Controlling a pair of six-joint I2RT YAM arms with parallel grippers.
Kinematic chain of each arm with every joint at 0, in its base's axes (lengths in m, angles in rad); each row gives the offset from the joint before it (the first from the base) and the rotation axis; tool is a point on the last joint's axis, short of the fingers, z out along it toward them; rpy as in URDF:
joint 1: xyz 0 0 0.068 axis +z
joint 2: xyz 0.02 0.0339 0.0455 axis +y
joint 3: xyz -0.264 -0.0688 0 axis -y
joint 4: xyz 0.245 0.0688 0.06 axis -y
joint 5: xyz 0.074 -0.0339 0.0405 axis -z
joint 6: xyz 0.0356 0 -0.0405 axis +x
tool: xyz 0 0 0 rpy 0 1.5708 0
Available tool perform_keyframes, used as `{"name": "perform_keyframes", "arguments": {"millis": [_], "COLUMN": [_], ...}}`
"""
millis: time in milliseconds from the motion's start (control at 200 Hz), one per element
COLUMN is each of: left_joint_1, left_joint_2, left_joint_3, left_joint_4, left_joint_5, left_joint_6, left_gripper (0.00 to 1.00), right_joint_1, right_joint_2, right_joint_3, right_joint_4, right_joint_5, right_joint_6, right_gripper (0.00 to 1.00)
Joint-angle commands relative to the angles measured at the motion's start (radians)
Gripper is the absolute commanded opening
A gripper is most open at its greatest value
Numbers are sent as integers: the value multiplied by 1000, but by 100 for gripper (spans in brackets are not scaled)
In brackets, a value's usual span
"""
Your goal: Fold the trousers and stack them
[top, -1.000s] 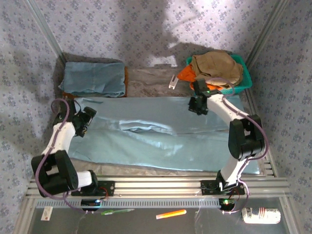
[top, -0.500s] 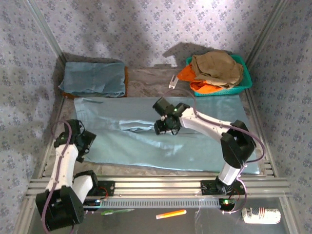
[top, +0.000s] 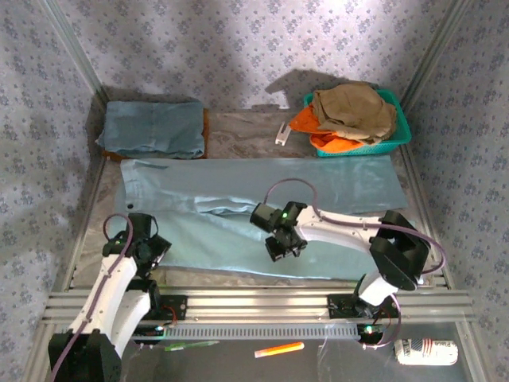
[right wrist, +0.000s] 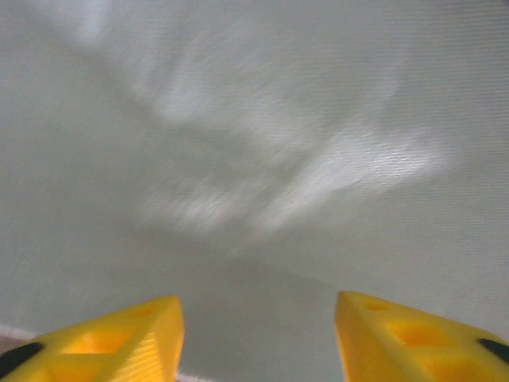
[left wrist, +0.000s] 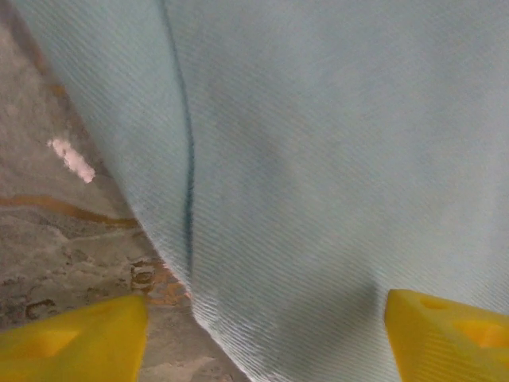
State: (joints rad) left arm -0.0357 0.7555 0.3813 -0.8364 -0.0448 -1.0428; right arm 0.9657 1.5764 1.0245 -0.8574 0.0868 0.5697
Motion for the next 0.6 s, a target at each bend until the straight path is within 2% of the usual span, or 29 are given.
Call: {"name": "perform_keyframes", "arguments": {"millis": [0,100,220,270,480,595], "left_joint_1": [-7,-7,-4,-3,-4,-6], "left_joint_2": [-14,-50,-114,-142,-176,-157], "left_joint_3": [-28,-60,-89,-93,-27,24], "left_joint_4": [65,89,118,129,77,86], "left_joint_5": [16,35,61,73,81,141], "left_joint_6": [-4,6,29,47,134,147], "left_gripper": [65,46,14,0,0,0], "right_joint_1": [-117,-229,-365,-407,-491,-517], "right_joint_2": [10,39,97,116,176,225], "right_joint_3": [-29,-48,-88,-103,-74,12], "right_joint_4": [81,138,174,185,197,179], "right_joint_5": [-6,-38,-67,-70,-46,-40], "right_joint_6": [39,41,52,52,11,-48], "right_gripper": [40,20,7,5,4,6]}}
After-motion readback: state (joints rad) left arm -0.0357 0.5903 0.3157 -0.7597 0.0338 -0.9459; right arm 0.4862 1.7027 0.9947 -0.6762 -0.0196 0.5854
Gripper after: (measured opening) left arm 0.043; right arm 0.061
